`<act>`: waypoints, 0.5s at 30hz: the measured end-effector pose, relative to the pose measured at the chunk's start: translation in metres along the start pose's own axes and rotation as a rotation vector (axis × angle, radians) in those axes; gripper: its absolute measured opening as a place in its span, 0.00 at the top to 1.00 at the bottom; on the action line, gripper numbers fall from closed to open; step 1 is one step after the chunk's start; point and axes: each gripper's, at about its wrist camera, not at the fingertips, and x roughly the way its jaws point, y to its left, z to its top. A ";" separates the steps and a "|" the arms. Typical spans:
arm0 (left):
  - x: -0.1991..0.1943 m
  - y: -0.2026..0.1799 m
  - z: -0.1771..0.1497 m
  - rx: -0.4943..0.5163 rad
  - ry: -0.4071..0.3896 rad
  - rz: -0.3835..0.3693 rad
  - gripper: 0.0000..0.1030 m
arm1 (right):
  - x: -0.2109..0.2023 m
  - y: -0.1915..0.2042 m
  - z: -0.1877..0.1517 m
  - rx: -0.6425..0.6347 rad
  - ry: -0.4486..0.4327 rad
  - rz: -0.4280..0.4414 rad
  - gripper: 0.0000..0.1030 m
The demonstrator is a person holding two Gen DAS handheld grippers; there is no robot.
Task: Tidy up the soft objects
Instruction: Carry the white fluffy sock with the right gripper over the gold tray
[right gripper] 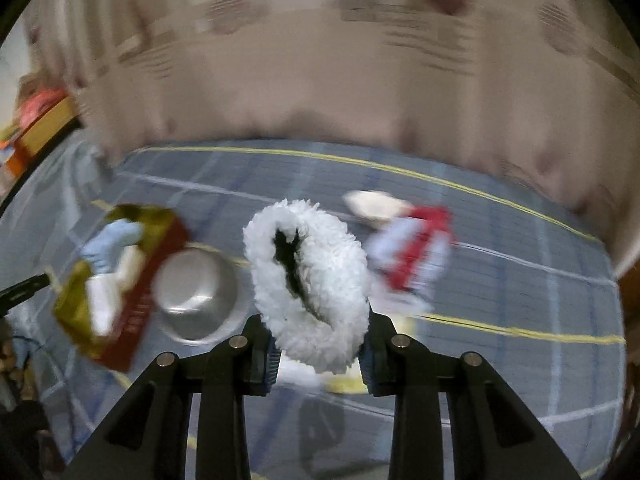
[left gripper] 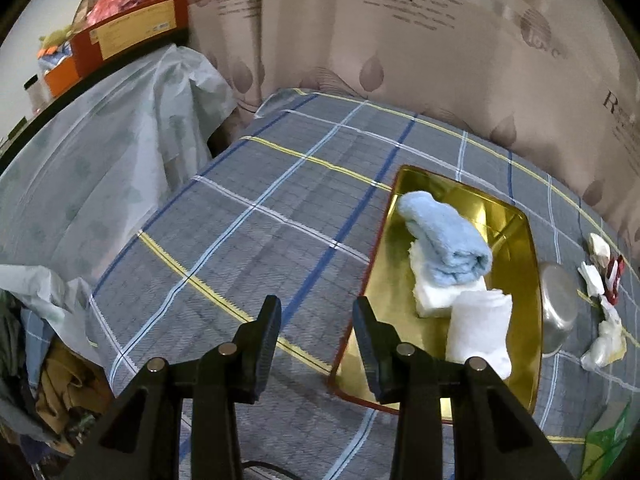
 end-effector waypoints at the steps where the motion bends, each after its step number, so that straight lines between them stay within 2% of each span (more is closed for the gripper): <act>1: -0.001 0.003 0.000 -0.011 -0.002 -0.003 0.63 | 0.006 0.019 0.004 -0.020 0.010 0.035 0.72; 9: -0.009 0.022 0.004 -0.050 -0.025 0.016 0.63 | 0.048 0.130 0.017 -0.166 0.064 0.162 0.72; 15: -0.011 0.032 0.005 -0.086 -0.022 0.010 0.63 | 0.080 0.182 0.026 -0.230 0.091 0.177 0.72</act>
